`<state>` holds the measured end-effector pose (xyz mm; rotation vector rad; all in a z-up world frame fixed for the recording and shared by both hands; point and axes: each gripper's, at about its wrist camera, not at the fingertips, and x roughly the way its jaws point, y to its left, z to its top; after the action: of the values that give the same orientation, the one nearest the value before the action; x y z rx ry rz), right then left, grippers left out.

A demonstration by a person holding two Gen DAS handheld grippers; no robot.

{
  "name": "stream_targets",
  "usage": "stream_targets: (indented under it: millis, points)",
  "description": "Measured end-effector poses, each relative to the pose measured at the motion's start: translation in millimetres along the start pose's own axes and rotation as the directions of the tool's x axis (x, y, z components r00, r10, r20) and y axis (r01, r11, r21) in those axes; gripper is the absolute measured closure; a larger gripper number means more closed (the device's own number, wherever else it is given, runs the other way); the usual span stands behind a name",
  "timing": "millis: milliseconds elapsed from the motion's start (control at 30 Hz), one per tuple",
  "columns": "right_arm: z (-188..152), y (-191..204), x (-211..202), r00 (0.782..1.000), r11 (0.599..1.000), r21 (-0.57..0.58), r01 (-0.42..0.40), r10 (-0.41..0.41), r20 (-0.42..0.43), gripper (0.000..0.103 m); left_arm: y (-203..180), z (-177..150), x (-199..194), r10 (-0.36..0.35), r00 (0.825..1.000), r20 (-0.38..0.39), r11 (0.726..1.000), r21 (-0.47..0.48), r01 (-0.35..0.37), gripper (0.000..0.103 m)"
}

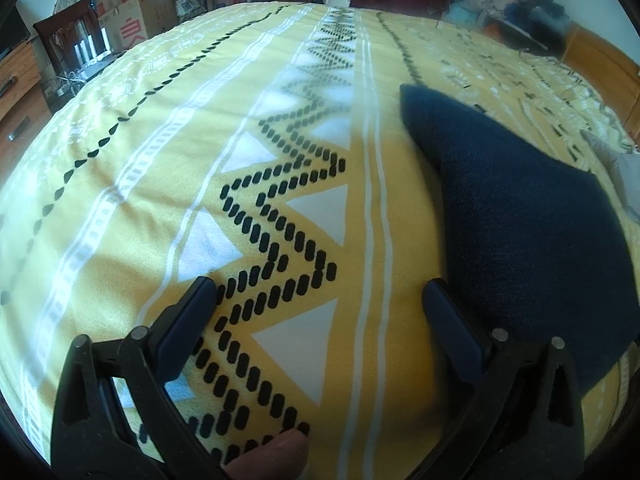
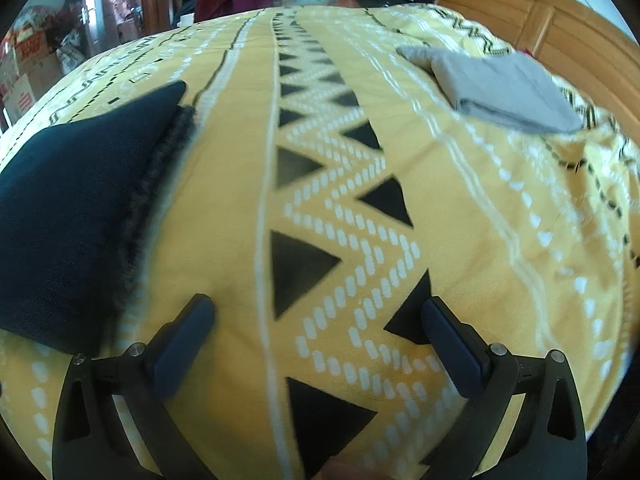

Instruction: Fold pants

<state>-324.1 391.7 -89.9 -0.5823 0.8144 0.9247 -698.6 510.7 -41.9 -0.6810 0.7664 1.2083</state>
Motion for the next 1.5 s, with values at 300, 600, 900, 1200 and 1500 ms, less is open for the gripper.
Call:
stream_targets:
  millis: [300, 600, 900, 1200, 1500]
  points:
    - [39, 48, -134, 0.989, 0.997, -0.036, -0.061, 0.066, 0.133, 0.0, -13, 28, -127, -0.001, 0.971, 0.24, 1.0, 0.02, -0.004, 0.0]
    - [41, 114, -237, 0.976, 0.989, -0.06, -0.135, 0.143, 0.166, 0.0, -37, 37, -242, -0.027, 0.918, 0.395, 0.999, 0.048, 0.009, 0.0]
    - [26, 129, -271, 0.972, 0.985, -0.079, -0.15, 0.162, 0.172, 0.0, -66, 17, -239, -0.093, 0.947, 0.308, 0.989, 0.136, 0.053, 0.0]
    - [23, 118, -273, 0.976, 0.989, -0.044, -0.144, 0.149, 0.156, 0.0, -79, 6, -234, -0.074, 0.972, 0.221, 0.991, 0.125, 0.047, 0.0]
    - [25, 120, -278, 0.975, 0.99, -0.056, -0.129, 0.137, 0.176, 0.0, -83, 4, -233, -0.067, 0.975, 0.212, 0.989, 0.14, 0.037, 0.0]
